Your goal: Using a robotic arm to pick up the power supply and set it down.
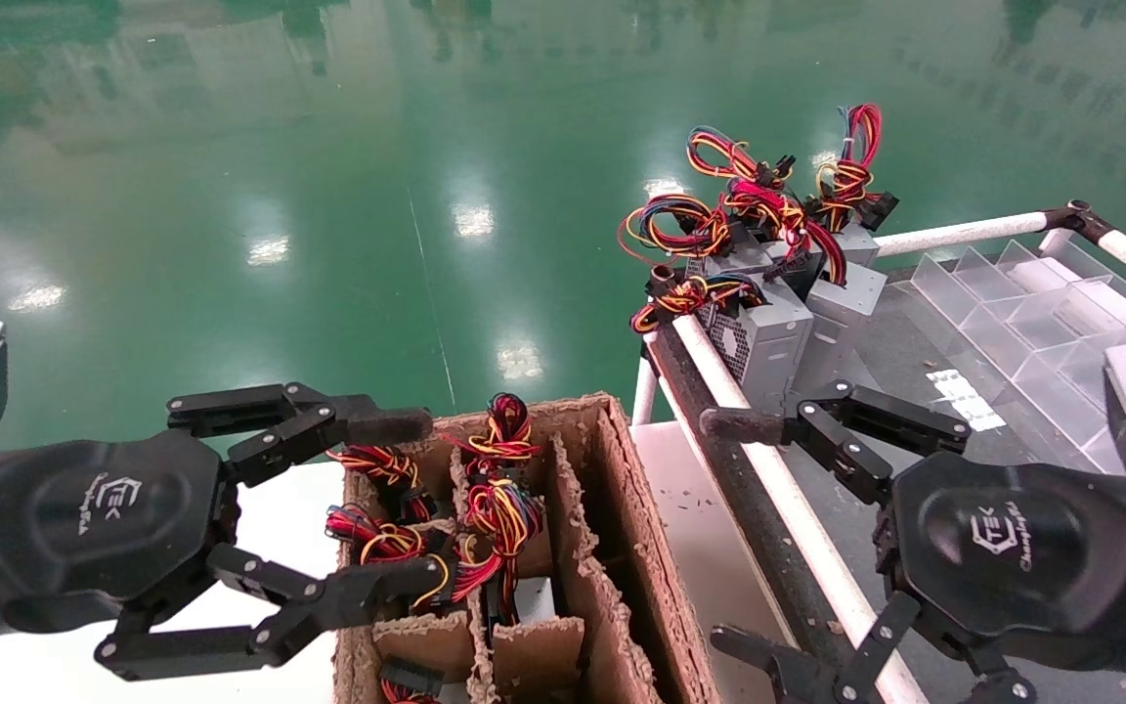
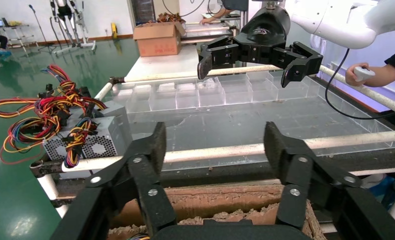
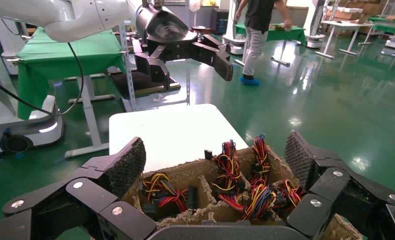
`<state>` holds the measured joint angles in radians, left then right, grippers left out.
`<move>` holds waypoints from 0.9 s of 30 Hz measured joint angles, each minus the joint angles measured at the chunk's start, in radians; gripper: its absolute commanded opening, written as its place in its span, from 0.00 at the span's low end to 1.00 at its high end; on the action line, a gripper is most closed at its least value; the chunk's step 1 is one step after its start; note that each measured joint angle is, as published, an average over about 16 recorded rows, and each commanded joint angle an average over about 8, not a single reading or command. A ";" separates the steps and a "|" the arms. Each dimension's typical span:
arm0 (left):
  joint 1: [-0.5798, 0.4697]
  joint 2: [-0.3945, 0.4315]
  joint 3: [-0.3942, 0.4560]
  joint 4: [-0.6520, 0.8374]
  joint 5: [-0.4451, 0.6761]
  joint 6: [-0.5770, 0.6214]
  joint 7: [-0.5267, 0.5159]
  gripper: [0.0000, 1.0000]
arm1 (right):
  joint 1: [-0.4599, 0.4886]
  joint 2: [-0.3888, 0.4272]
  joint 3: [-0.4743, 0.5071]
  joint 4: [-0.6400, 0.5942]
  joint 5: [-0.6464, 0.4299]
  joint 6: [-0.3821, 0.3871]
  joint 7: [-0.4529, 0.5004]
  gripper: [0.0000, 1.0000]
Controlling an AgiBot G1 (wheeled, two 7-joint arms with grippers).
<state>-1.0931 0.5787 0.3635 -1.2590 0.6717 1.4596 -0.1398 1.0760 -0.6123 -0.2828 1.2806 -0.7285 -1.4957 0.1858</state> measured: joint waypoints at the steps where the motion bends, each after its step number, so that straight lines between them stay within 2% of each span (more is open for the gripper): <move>1: 0.000 0.000 0.000 0.000 0.000 0.000 0.000 0.00 | 0.000 0.000 0.000 0.000 0.000 0.000 0.000 1.00; 27: 0.000 0.000 0.000 0.000 0.000 0.000 0.000 0.00 | 0.000 0.000 0.000 0.000 0.000 0.000 0.000 1.00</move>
<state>-1.0931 0.5787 0.3635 -1.2590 0.6717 1.4596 -0.1398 1.0760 -0.6123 -0.2828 1.2806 -0.7285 -1.4957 0.1858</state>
